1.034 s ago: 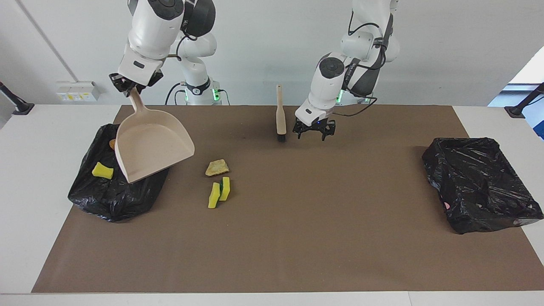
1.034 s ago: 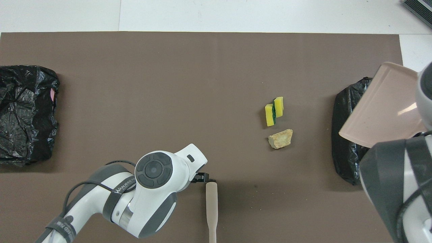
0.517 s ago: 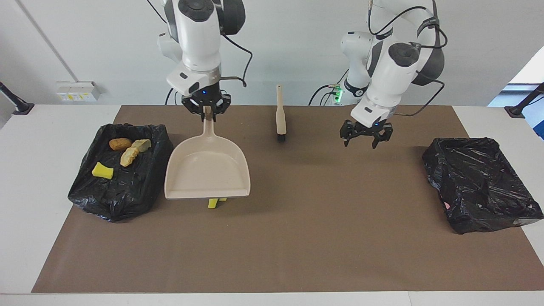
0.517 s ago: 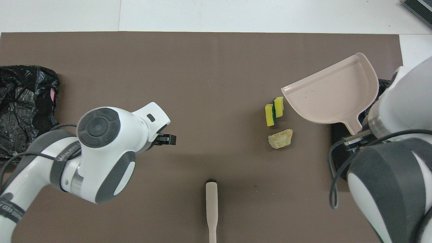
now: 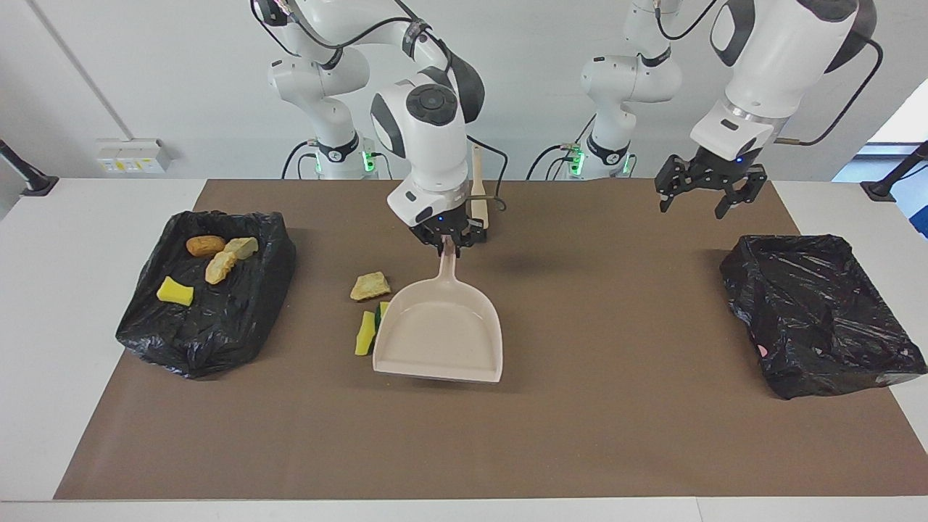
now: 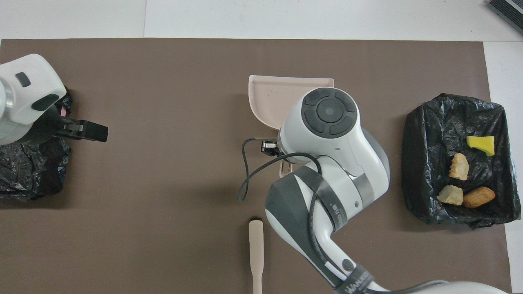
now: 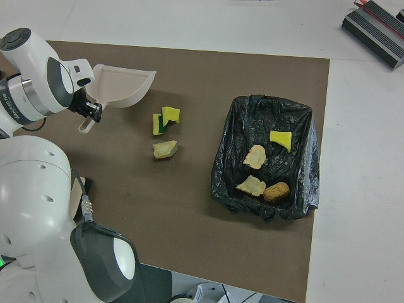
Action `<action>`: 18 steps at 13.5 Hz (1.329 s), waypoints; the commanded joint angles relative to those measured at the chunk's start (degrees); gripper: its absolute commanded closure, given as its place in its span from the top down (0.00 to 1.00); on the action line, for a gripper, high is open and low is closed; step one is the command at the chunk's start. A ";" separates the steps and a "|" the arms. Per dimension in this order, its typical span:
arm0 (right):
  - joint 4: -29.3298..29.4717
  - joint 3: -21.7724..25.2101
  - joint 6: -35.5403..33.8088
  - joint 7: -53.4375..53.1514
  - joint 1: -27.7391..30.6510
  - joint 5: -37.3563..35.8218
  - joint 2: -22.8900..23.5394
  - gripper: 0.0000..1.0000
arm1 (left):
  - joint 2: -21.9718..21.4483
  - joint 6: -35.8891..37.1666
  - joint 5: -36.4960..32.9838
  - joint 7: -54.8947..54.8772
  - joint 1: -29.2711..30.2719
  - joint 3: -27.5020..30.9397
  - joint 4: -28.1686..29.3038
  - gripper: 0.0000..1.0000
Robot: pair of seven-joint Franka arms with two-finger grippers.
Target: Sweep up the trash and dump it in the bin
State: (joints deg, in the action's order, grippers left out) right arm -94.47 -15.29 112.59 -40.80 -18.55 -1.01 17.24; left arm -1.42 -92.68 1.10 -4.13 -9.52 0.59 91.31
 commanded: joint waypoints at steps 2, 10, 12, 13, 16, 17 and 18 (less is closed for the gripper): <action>3.67 0.17 5.52 -1.57 -4.29 0.84 7.17 0.00 | 2.29 5.22 -1.01 -2.29 2.13 -0.94 -6.92 1.00; 1.39 0.17 13.27 -1.65 -4.83 1.18 10.27 0.36 | 1.06 6.11 -0.58 -1.59 7.05 -4.98 -7.20 1.00; 1.04 0.17 13.44 -0.95 -4.92 0.92 10.27 0.83 | 1.06 7.94 -1.01 -1.76 6.88 -4.63 -7.29 1.00; 1.04 0.17 13.44 -0.95 -4.92 0.40 10.27 1.00 | 0.98 8.91 -1.01 -1.76 6.70 -4.46 -7.29 1.00; 1.21 0.17 12.57 -0.86 -4.14 0.48 9.48 1.00 | 0.54 9.54 -1.01 -1.59 6.00 -2.97 -7.29 1.00; 1.30 0.26 11.69 -0.86 -2.91 1.27 8.61 1.00 | 0.28 9.45 -1.01 -1.41 5.13 -1.92 -7.11 1.00; 1.13 0.26 9.77 -0.69 -2.29 1.27 7.03 1.00 | 0.27 9.45 -1.01 -1.41 4.77 -1.21 -7.11 1.00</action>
State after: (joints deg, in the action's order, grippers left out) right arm -92.80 -14.77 124.46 -41.56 -22.84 -1.00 27.04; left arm -0.82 -84.72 1.10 -5.77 -3.43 -2.24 85.07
